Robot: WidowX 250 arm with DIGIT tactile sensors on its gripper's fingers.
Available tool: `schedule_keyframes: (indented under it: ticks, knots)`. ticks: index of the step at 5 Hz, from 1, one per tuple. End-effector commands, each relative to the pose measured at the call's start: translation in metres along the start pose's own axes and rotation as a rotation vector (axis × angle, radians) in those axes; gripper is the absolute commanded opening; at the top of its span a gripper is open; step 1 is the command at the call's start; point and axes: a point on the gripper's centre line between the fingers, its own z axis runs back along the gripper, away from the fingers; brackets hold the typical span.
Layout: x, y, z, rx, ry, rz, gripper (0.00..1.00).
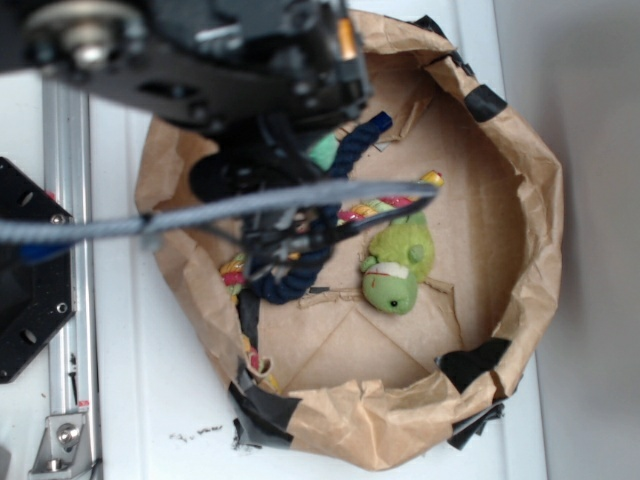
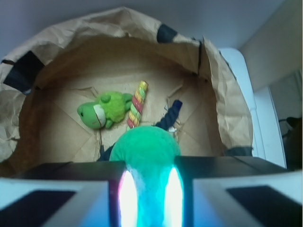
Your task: Grab the green ball.
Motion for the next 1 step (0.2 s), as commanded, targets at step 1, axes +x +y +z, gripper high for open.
schedule_keyframes:
  ticks: [1]
  knots:
    - [0.0103, -0.0083, 0.0067, 0.029, -0.055, -0.035, 0.00]
